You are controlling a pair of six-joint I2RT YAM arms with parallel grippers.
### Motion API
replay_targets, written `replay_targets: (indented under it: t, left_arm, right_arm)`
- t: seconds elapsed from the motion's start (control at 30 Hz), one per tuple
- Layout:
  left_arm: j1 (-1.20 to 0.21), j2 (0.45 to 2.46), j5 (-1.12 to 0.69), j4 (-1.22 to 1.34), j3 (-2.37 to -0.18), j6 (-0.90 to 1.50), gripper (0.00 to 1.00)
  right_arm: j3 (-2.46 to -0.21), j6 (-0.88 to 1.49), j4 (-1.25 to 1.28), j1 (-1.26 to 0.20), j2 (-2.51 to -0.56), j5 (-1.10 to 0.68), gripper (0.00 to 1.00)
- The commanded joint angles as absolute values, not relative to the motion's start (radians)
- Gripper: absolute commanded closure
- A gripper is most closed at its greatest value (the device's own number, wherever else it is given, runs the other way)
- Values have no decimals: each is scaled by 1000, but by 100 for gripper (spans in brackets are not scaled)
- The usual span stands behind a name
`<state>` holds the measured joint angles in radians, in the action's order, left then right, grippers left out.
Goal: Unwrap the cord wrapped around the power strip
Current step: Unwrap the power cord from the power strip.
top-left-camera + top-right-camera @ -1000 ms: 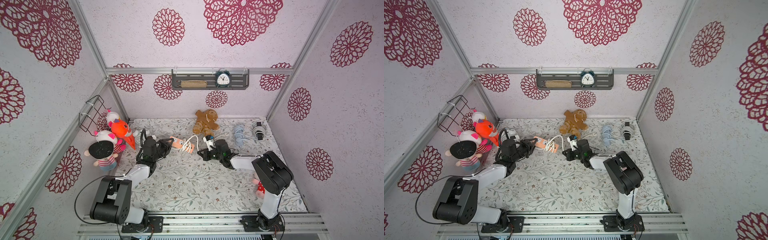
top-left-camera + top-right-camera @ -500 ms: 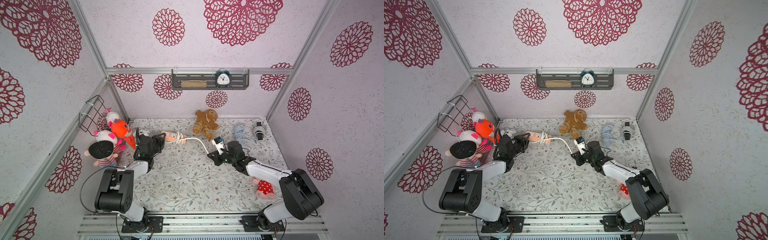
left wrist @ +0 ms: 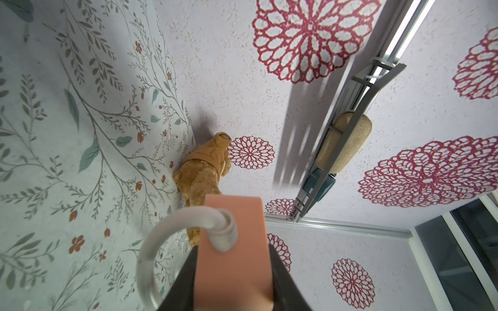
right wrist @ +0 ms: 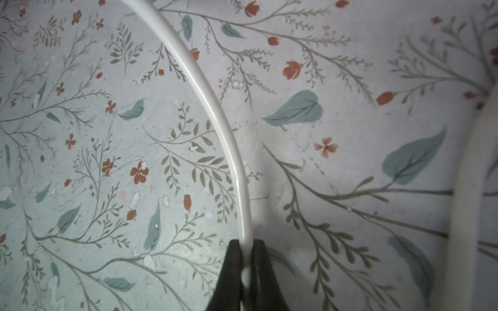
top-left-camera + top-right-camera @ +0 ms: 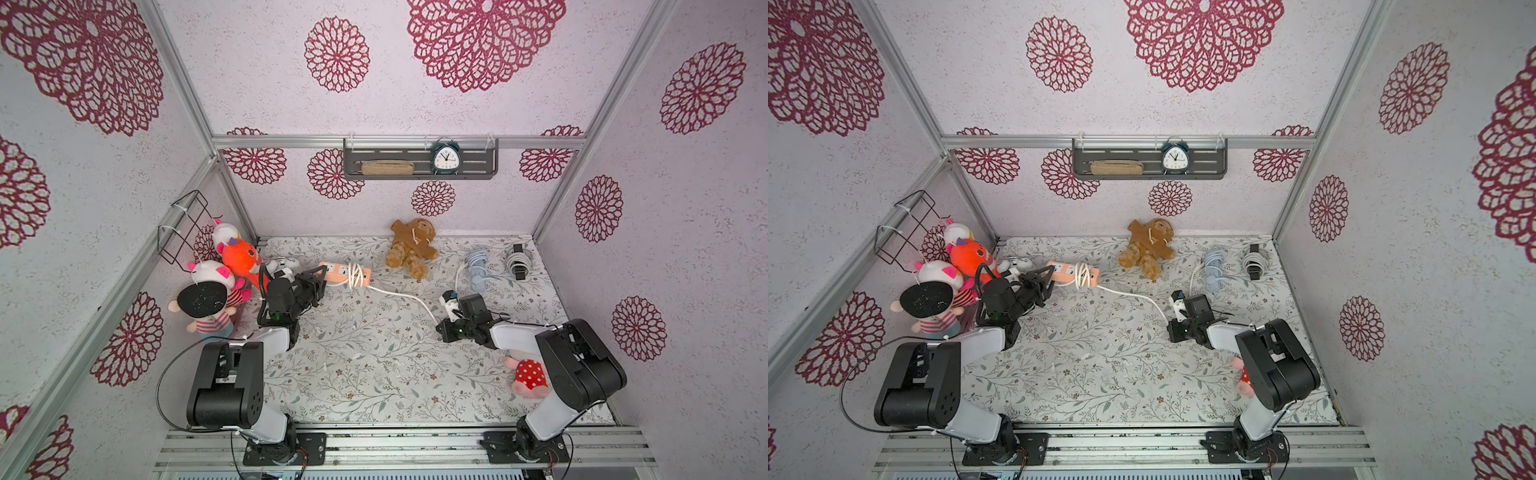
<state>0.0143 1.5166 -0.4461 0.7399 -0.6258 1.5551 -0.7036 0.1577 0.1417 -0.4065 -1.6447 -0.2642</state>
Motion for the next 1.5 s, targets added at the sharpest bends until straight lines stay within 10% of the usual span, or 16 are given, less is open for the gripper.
replay_targets:
  t: [0.0, 0.1, 0.23, 0.97, 1.13, 1.3, 1.47]
  left_arm:
    - [35, 1439, -578, 690, -663, 1494, 100]
    - [34, 1413, -646, 619, -688, 1452, 100]
    - [34, 1371, -709, 508, -731, 1396, 100]
    - [23, 1314, -861, 405, -802, 1353, 100]
    - [21, 1329, -862, 414, -792, 1345, 100]
    - [25, 1389, -857, 485, -746, 1344, 100]
    - [34, 1475, -731, 608, -679, 1365, 100]
  right_arm:
    - [-719, 127, 54, -387, -1586, -293, 93]
    - [-758, 56, -16, -387, -1522, -359, 57]
    - [-849, -20, -76, -388, -1474, -452, 43]
    - [-1158, -28, 329, -536, -1885, -638, 24]
    - [-1214, -10, 326, -549, -1919, -678, 40]
    - [-1235, 10, 264, -516, -1909, -656, 96]
    - [-1135, 29, 334, -482, -1783, -653, 100]
